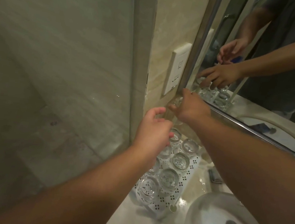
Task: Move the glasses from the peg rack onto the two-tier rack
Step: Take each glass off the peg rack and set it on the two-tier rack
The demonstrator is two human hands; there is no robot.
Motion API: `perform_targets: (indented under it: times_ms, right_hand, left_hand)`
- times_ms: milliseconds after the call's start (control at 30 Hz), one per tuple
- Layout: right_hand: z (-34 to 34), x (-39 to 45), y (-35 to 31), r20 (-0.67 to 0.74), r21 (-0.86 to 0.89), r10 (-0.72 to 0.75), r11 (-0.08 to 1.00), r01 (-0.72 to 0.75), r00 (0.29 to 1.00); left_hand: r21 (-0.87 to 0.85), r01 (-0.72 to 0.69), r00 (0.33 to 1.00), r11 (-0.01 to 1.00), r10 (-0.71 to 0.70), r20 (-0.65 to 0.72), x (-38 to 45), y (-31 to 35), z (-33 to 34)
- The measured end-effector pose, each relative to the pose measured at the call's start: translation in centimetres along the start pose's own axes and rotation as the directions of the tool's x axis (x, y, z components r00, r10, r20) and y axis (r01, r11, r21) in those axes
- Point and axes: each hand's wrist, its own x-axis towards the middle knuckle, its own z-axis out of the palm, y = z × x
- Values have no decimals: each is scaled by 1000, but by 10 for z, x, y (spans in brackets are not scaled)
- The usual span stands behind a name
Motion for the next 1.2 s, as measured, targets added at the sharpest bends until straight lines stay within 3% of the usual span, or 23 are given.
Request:
perform_targets:
  times_ms: [233, 467, 767, 867, 1000, 1100, 1200]
  right_hand:
    - [2, 10, -6, 34, -105, -5, 994, 9, 999]
    - [2, 14, 0, 47, -72, -46, 996, 49, 998]
    - [-37, 2, 0, -40, -19, -91, 996, 91, 995]
    - [-56, -11, -1, -73, 39, -110, 993, 113, 991]
    - [-81, -39, 2, -149, 119, -163, 976, 182, 975]
    - [-96, -64, 3, -193, 124, -182, 970, 208, 964]
    - [-106, -96, 8, -242, 115, -213, 962, 246, 947]
  left_hand:
    - [-28, 29, 999, 999, -29, -12, 1, -10, -6]
    - [-24, 70, 997, 997, -71, -16, 0, -17, -7]
    - [-10, 133, 991, 991, -133, 8, -10, -20, -10]
    - [-76, 152, 988, 986, -151, 19, -16, -17, -8]
    - [-316, 203, 978, 927, -206, 25, -27, -8, 0]
    - [-466, 307, 950, 830, -293, 104, -38, 0, 10]
    - [-480, 401, 916, 780, -348, 200, -46, 3, 21]
